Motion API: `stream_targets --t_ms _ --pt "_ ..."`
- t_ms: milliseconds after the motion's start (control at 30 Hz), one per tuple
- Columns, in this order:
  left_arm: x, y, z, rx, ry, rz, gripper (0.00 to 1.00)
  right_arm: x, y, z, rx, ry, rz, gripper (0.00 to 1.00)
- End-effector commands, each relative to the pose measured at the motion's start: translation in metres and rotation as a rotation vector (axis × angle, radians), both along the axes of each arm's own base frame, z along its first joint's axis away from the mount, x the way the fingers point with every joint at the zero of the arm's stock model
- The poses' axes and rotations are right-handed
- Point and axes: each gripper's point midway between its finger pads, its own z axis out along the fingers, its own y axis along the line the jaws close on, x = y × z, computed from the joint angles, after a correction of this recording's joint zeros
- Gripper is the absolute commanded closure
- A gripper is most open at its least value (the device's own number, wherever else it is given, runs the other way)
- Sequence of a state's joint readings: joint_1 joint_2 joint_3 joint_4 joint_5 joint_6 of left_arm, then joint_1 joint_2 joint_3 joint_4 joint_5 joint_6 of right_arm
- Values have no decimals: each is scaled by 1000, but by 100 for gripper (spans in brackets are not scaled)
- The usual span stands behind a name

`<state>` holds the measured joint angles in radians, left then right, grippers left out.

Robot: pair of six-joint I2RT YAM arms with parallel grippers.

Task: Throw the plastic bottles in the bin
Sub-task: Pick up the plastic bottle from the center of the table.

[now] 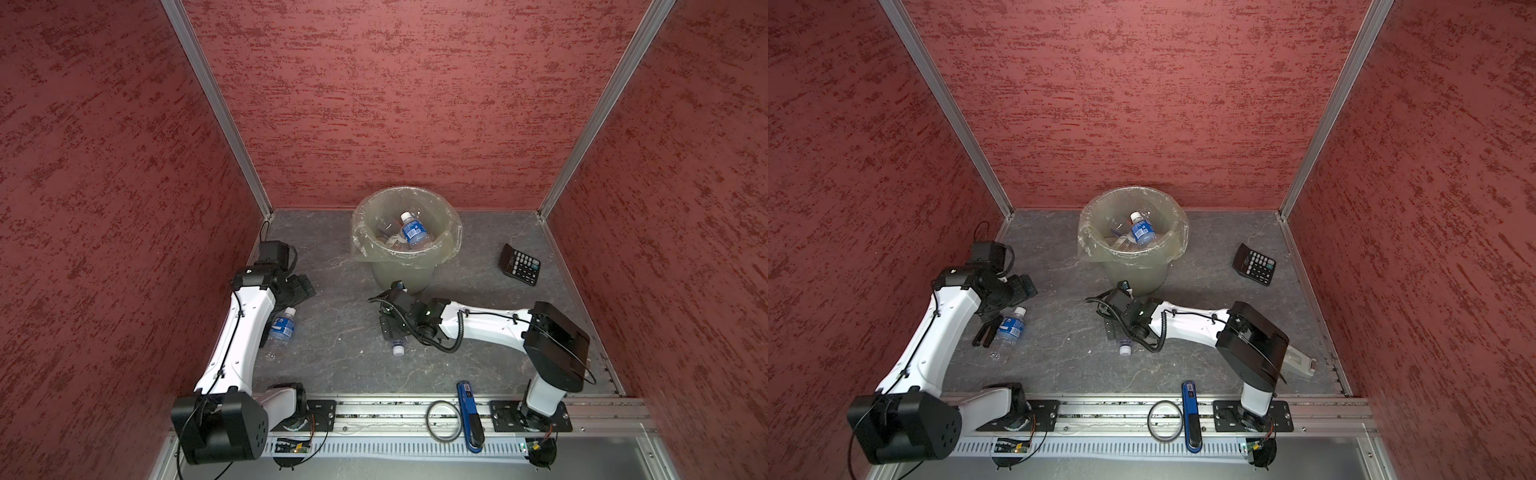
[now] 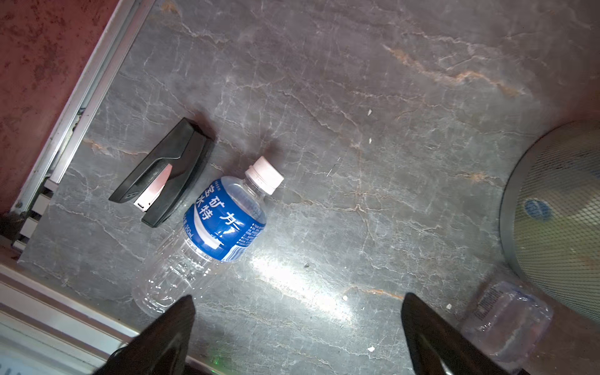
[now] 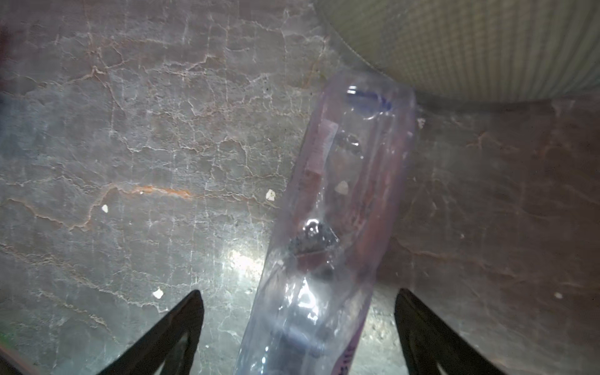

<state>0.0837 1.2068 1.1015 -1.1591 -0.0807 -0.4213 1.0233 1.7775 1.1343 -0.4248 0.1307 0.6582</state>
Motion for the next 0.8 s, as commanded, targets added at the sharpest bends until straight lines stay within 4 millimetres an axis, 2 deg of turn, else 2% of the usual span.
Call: stream_targets --t_ms 0,100,200,333,433,567,767 --pt "-2 9 -4 11 51 16 1 8 5 1 8 1 8 10" --pt "-5 18 -15 24 115 56 1 12 7 -4 -17 1 22 16" --pt "-7 25 -22 33 171 84 1 17 0 -13 -67 2 14 23" --pt "-4 18 -31 -23 175 77 1 19 -17 -22 -96 12 -3 34" --pt "-3 15 -38 -71 171 85 1 16 -26 -17 -103 1 -2 46" --pt "-1 11 -43 -112 150 84 1 7 -35 13 -37 -43 8 48" --pt "1 1 -43 -165 100 67 1 -14 -58 84 79 -154 21 48"
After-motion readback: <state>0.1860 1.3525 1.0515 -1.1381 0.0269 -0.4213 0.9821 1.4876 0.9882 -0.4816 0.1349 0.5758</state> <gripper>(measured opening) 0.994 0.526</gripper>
